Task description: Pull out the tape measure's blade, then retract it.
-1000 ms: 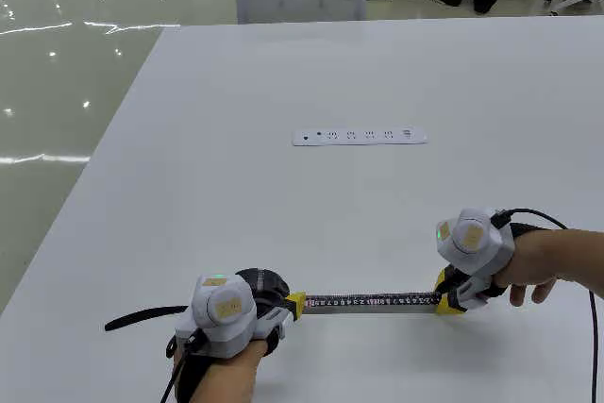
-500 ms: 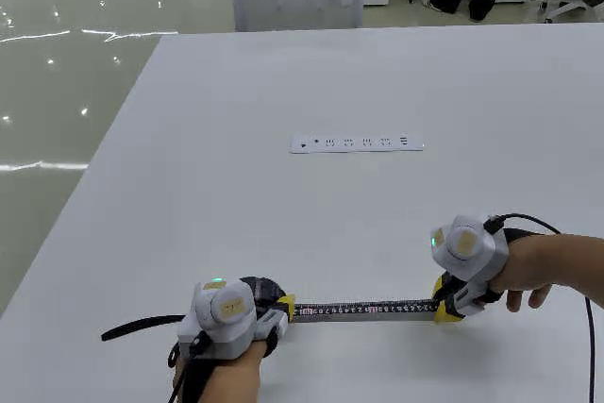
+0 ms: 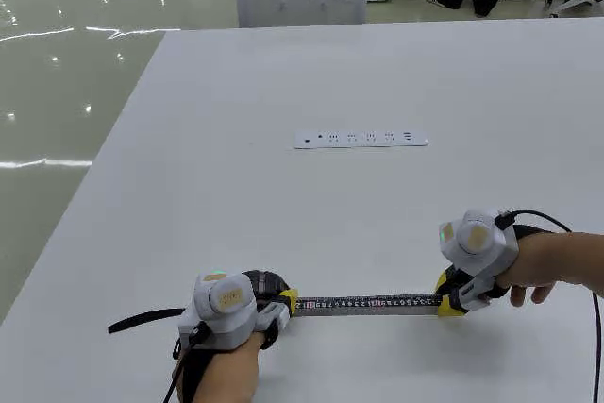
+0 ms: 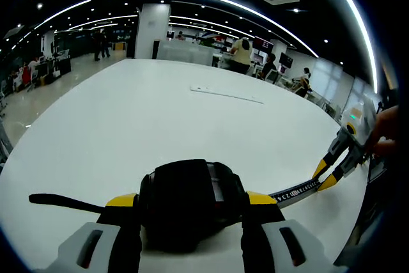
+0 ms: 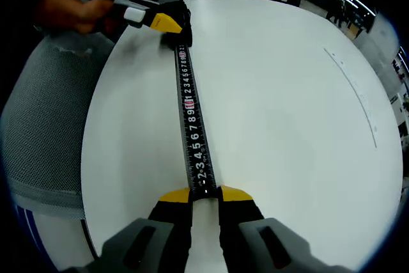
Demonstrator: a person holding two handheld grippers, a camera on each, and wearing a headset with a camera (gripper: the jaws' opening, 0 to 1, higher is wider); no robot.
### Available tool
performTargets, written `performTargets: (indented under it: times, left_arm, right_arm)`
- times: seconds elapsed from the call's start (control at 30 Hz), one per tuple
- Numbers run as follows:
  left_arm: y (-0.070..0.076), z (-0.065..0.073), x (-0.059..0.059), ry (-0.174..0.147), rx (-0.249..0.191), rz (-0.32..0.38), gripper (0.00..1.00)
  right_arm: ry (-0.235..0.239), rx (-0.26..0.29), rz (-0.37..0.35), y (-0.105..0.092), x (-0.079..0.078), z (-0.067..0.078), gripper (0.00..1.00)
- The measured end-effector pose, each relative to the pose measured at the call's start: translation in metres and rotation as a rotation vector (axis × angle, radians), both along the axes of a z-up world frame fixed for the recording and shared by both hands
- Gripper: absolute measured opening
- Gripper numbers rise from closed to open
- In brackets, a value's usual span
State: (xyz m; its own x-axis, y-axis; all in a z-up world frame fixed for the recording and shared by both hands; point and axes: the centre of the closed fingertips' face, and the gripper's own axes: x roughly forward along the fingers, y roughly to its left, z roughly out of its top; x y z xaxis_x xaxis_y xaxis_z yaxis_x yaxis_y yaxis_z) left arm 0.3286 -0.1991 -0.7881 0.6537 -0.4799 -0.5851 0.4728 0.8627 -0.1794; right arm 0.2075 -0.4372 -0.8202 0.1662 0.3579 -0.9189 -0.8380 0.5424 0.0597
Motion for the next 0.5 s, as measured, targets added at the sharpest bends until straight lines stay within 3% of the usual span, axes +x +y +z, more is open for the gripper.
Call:
performTargets:
  times: [0.2, 0.5]
  left_arm:
    - [-0.0004, -0.0001, -0.0005, 0.008, -0.004, -0.028, 0.6]
    - [-0.0015, 0.0003, -0.0007, 0.004, 0.006, -0.056, 0.59]
  right_arm:
    - [-0.005, -0.007, 0.027, 0.0018, 0.0005, -0.0002, 0.14]
    - [-0.01, 0.001, 0.002, 0.0046, 0.0035, 0.0001, 0.14]
